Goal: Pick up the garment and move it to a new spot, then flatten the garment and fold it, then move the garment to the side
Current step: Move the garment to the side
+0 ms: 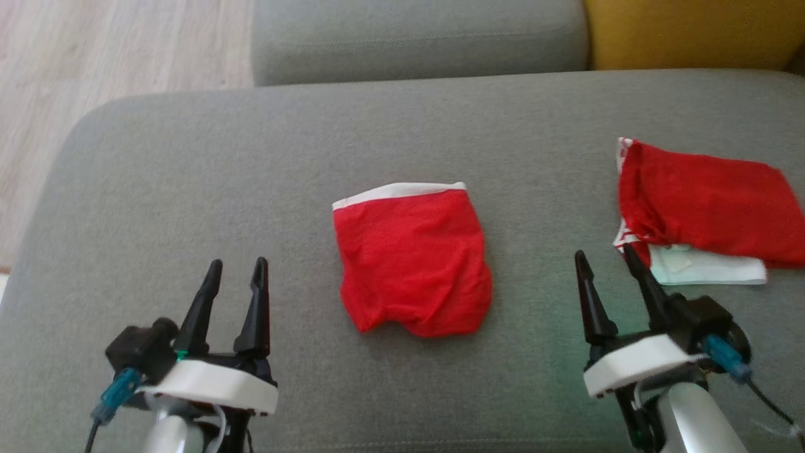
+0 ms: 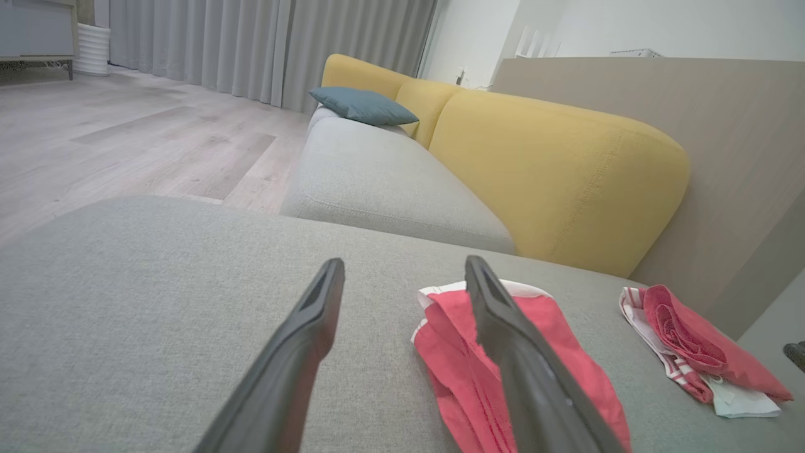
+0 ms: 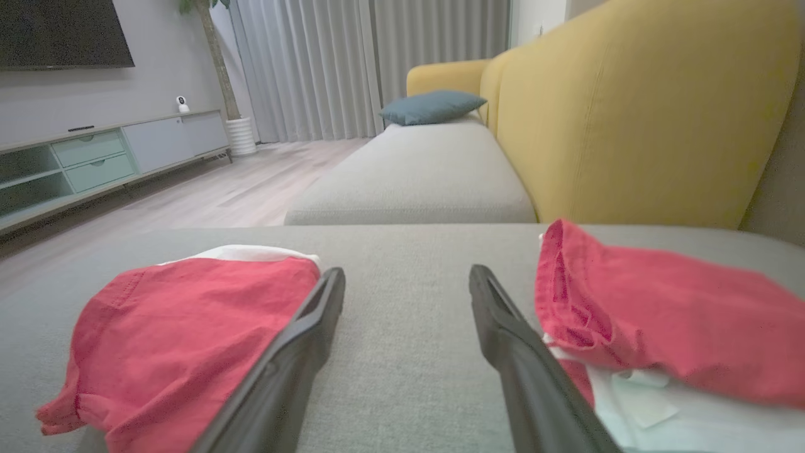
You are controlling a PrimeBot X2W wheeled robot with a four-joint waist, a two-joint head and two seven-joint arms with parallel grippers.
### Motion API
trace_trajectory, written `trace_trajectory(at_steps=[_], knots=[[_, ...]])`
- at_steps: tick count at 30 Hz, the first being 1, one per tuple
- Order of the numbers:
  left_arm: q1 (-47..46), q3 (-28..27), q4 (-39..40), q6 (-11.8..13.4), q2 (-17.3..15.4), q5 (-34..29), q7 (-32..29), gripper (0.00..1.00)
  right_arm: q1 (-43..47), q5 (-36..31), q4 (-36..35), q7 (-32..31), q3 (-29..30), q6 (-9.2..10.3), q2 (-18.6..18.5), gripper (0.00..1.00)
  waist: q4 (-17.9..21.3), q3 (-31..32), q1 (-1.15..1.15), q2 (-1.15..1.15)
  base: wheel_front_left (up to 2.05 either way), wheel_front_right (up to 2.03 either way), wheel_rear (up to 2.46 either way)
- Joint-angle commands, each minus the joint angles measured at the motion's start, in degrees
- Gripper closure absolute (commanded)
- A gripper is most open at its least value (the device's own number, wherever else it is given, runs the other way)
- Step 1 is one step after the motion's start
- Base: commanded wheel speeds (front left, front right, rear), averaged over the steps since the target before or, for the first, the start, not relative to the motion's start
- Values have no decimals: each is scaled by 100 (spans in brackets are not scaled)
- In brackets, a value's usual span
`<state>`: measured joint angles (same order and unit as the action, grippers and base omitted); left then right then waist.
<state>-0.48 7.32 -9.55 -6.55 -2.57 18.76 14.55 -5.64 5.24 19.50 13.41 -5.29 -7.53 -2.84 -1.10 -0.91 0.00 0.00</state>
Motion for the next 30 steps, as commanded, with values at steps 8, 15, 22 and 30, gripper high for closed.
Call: trace_trajectory(at_steps=[8,15,22,30], knots=[[-528,53,-34,-37,-31,-5,45,0,-1010,1160,618,-853,-578,4,-4,0,-582,-422,0,0,0,0,0],[-650,166,-157,-63,-31,7,45,0,-1679,2082,1717,-1492,-721,4,-4,0,-1000,-618,0,0,0,0,0],[-716,202,-201,-76,-31,33,45,0,-2148,2504,2486,-1795,-1031,4,-4,0,-1245,-740,0,0,0,0,0],[-807,199,-169,-84,-31,69,45,0,-2546,2623,3190,-1723,-1435,4,-4,0,-1342,-936,0,0,0,0,0]])
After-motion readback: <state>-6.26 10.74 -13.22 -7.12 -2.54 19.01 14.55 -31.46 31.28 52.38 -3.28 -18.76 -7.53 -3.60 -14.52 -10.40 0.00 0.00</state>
